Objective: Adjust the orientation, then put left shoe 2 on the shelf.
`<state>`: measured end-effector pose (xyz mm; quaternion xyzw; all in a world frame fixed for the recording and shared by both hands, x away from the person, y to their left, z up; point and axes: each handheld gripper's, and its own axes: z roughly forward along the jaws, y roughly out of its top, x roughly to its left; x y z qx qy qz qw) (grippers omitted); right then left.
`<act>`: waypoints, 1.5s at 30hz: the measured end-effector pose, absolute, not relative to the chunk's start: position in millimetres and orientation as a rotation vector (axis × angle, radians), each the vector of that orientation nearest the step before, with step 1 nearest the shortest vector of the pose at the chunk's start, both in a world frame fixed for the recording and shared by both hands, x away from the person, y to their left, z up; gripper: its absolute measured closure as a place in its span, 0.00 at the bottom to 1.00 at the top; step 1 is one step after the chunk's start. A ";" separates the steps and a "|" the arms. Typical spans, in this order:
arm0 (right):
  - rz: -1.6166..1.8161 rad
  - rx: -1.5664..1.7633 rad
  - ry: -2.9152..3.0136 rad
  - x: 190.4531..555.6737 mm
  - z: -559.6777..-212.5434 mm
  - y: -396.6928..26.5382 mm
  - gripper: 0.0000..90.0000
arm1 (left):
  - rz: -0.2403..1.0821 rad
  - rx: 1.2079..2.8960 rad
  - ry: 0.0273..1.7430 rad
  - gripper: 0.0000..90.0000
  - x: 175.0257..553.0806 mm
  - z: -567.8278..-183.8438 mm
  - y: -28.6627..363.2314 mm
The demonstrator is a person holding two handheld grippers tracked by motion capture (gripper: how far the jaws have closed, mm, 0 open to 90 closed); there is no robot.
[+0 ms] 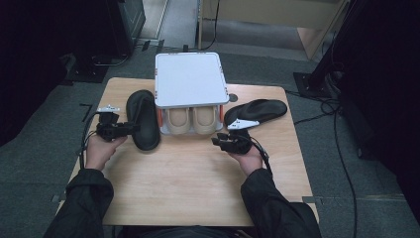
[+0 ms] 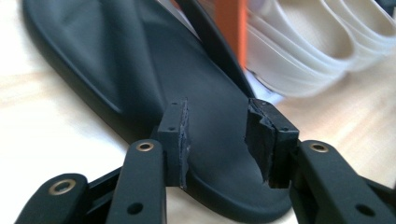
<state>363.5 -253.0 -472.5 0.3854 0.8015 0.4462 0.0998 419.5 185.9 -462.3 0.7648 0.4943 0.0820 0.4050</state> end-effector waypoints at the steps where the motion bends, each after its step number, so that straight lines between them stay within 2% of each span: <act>1: 1.317 1.140 2.372 363.3 -472.4 -252.8 0.71 | 0.218 1.921 1.253 0.64 425.3 -461.9 187.6; 11: 1.324 1.156 2.357 362.7 -471.7 -257.2 0.71 | 0.252 1.925 1.312 0.56 464.0 -470.0 191.9; 20: 1.318 1.174 2.350 358.1 -472.2 -260.2 0.71 | 0.226 1.946 1.333 0.55 479.5 -484.4 187.6; 36: 1.315 1.180 2.340 355.2 -472.5 -264.2 0.71 | 0.188 1.936 1.346 0.69 485.4 -488.6 183.9; 39: 1.318 1.182 2.340 355.0 -472.5 -263.8 0.71 | 0.163 1.910 1.369 0.74 485.4 -486.5 187.1; 45: 1.319 1.181 2.340 355.1 -472.0 -263.9 0.71 | 0.141 1.890 1.379 0.75 483.9 -482.6 189.2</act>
